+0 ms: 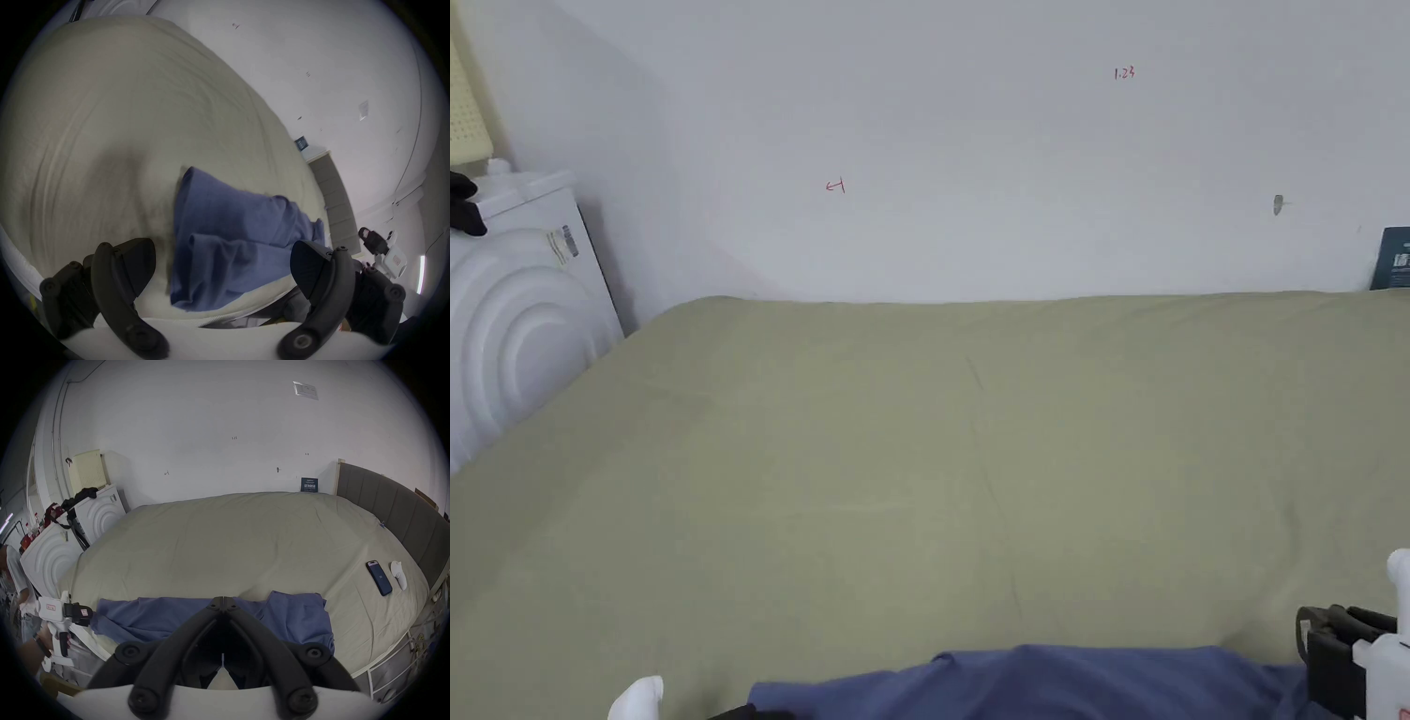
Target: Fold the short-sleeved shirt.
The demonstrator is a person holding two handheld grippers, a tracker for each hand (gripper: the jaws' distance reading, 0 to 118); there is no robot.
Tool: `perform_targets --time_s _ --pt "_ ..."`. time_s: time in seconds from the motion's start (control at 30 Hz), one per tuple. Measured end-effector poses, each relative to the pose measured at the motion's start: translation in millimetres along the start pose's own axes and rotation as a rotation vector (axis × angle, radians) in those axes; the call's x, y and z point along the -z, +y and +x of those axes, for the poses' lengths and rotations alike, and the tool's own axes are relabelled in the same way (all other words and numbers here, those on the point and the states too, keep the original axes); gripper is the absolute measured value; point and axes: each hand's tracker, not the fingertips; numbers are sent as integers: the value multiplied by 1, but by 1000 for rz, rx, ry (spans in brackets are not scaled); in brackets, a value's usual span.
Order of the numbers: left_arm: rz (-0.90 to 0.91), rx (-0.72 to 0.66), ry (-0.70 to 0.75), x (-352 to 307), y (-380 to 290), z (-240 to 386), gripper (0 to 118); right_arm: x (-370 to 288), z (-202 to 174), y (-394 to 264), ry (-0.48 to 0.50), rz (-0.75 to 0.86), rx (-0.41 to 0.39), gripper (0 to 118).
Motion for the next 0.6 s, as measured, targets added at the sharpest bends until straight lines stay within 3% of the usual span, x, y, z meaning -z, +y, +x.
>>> perform_targets --time_s 0.07,0.1,0.13,0.17,0.2,0.23,0.37,0.6 --pt "26 -103 -30 -3 -1 1 112 -2 1 0 11 2 17 1" --pt "28 -150 -95 -2 -4 1 104 -2 1 0 14 2 19 1" --pt "17 -166 -147 1 -7 1 74 -2 1 -1 18 4 21 1" --pt "14 -146 -108 6 -5 -3 37 -3 1 -1 22 6 24 1" --pt "-5 -112 -34 13 -7 0 11 -2 1 -2 29 6 37 1" --pt "-15 -70 10 17 -10 1 11 -3 3 -3 39 3 53 1" --pt "32 -118 -5 12 -13 21 11 -13 8 -4 46 4 58 1" --pt "62 148 -127 -8 3 123 11 -30 21 5 18 56 74 1"
